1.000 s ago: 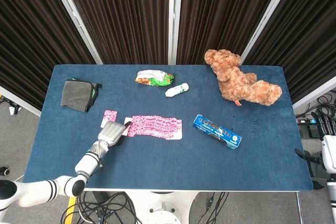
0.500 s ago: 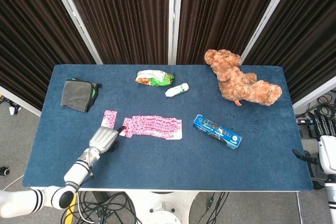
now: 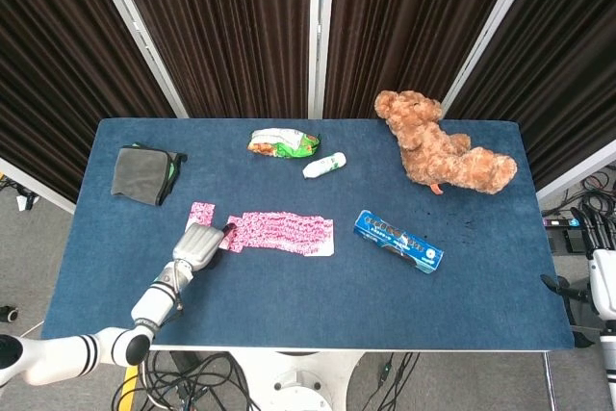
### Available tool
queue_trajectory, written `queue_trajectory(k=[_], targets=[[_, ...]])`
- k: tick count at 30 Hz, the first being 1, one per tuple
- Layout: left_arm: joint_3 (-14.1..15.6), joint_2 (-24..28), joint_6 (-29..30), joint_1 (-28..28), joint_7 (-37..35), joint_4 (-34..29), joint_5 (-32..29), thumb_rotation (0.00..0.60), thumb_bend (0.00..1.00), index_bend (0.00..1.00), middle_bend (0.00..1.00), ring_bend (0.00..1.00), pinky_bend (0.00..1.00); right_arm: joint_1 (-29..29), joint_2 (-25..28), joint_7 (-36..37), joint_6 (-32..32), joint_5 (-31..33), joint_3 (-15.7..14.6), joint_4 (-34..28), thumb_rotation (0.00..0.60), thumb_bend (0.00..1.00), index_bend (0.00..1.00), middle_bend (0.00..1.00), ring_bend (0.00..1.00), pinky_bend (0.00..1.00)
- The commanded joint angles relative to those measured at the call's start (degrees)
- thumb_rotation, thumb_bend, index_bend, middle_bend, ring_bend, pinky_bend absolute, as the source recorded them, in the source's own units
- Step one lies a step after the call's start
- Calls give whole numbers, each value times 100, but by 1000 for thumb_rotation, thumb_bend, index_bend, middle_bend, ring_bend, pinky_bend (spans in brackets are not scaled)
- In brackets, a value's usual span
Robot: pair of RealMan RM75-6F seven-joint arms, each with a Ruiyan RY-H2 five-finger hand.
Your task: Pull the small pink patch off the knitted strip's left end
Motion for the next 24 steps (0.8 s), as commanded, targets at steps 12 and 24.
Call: queue_trajectory(k=[12, 24], targets=[[406, 358, 174, 248, 191, -629, 51, 600, 541, 169, 1000, 947, 944, 5, -43, -6, -11, -43, -29, 7, 600, 16, 0, 0, 0, 0], [809, 979, 475, 590, 313, -1421, 122, 600, 541, 170, 1000, 946, 944, 7, 33, 32, -36, -119, -69, -132, 600, 16, 0, 0, 0, 0]])
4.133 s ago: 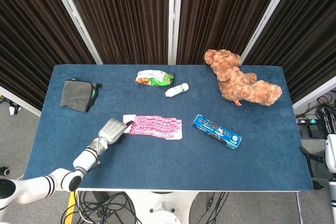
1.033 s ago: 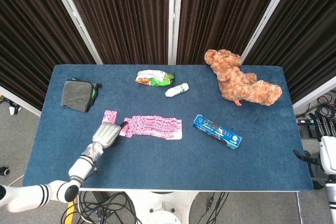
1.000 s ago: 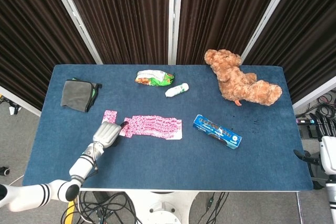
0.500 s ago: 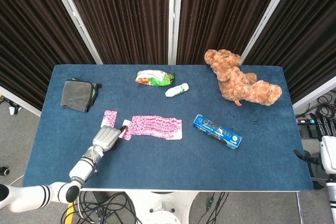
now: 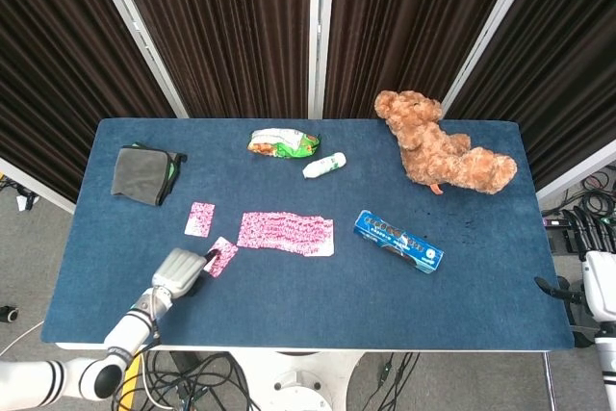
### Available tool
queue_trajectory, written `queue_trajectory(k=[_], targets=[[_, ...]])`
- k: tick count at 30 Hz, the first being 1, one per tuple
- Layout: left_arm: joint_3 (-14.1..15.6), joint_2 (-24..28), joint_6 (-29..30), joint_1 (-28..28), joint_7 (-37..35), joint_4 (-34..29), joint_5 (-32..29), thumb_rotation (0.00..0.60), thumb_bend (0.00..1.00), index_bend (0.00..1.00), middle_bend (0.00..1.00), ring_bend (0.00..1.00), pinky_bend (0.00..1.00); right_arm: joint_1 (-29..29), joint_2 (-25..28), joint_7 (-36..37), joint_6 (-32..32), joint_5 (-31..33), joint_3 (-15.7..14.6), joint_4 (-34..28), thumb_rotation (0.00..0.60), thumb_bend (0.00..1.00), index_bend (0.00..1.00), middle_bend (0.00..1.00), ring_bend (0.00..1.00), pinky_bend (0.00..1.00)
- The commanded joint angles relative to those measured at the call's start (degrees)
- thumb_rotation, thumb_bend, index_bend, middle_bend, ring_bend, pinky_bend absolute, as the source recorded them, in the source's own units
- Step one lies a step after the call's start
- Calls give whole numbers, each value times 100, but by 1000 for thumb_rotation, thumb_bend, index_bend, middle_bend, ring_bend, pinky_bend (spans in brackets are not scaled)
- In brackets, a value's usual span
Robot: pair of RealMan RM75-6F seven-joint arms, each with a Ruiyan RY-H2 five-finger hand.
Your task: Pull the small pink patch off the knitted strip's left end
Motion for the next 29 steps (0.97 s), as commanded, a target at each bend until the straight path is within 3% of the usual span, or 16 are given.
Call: queue_trajectory(k=[1, 7, 13, 15, 16, 18, 21, 24, 29], targets=[[136, 195, 88, 105, 97, -225, -38, 600, 540, 169, 1000, 946, 944, 4, 2, -10, -7, -6, -6, -14, 600, 16, 0, 0, 0, 0], [150, 512, 431, 269, 25, -639, 175, 600, 540, 170, 988, 940, 941, -22, 1, -32, 76, -70, -21, -57, 600, 16, 0, 0, 0, 0], [-263, 837, 1482, 628, -706, -951, 946, 600, 523, 169, 893, 872, 870, -35, 3, -36, 176, -126, -1, -99, 600, 16, 0, 0, 0, 0], [-407, 827, 2009, 824, -1047, -812, 1319, 600, 497, 169, 812, 792, 814, -36, -16, -19, 206, -164, -2, -88, 600, 15, 0, 0, 0, 0], [-463, 811, 2211, 905, -1182, -728, 1437, 600, 472, 169, 728, 705, 761, -34, -25, -10, 220, -178, 1, -85, 600, 15, 0, 0, 0, 0], [-560, 779, 2527, 1066, -1314, -562, 1514, 600, 379, 165, 443, 389, 580, -29, -58, -3, 266, -209, 17, -70, 600, 15, 0, 0, 0, 0], [-698, 782, 2860, 1265, -1270, -471, 1407, 600, 259, 147, 123, 64, 332, -34, -144, -32, 368, -243, 45, -20, 600, 16, 0, 0, 0, 0], [-844, 799, 3175, 1466, -1404, -369, 1368, 600, 196, 143, 26, 0, 190, -47, -278, -94, 509, -260, 88, 68, 600, 16, 0, 0, 0, 0], [-942, 979, 3307, 1703, -1566, -375, 1279, 600, 153, 142, 18, 0, 147, -52, -424, -96, 623, -323, 104, 183, 600, 17, 0, 0, 0, 0]])
